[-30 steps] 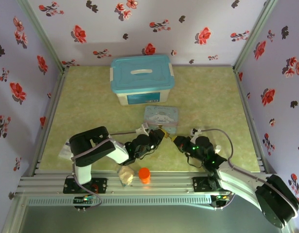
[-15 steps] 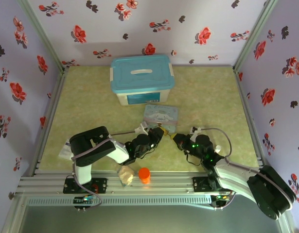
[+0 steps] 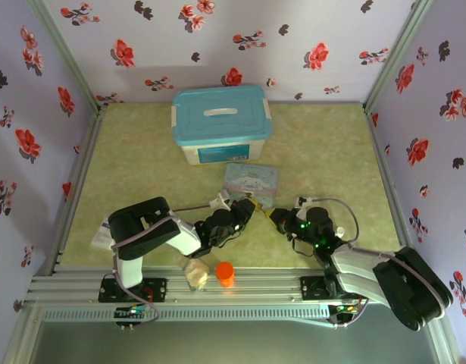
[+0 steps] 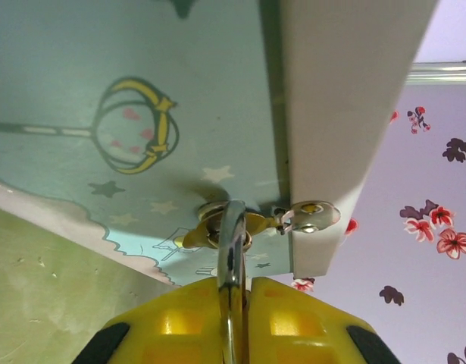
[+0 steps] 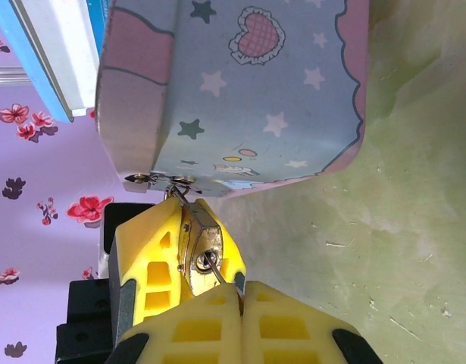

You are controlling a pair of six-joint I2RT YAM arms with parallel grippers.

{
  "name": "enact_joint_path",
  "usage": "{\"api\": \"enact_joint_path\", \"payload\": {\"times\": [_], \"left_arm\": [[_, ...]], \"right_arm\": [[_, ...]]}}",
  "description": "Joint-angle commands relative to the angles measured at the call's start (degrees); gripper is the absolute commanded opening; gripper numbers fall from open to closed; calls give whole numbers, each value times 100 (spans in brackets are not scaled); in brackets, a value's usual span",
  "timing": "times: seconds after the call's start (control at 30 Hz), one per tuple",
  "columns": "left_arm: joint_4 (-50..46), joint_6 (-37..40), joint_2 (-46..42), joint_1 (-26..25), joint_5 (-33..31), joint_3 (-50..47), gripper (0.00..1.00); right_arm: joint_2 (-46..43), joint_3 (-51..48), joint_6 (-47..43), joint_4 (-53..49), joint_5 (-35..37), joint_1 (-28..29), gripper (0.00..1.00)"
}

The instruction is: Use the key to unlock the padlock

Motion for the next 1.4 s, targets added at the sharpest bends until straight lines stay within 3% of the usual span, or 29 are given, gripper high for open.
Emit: {"api": "enact_joint_path", "payload": {"times": [0.0,0.33,0.53,0.63,0.77,0.97,1.07,1.1,1.2,1.23,1.37], "left_arm": [[522,136,-89,-219,896,203,0],[514,99,-94,-198,1066,167,0],[461,161,36,-236,1156,422,0],[478,154,68,-236,1148,423,0],[489,218,9,-240,1118,396,0],[587,200,23,-245,1144,392,0],[602,184,31,-244,1130,354,0],[597,161,44,-236,1121,345,0],[610,114,84,-198,1129,352,0],[610,121,84,-201,1127,345,0],[615,101,67,-183,1066,270,0]], "right_arm": [[181,256,86,892,-394,44,0],[53,461,-334,91,-616,-272,0],[-200,832,-345,-530,190,246,0],[-22,761,321,122,544,485,0],[723,462,1664,1769,746,543,0],[1219,535,1616,1923,747,649,0],[969,682,1227,1414,601,707,0],[745,812,695,863,521,754,0],[-51,1571,-826,-2065,1092,1282,1],[-122,1633,-1019,-2316,1201,1322,1],[86,1207,-578,-1213,588,785,8]]}}
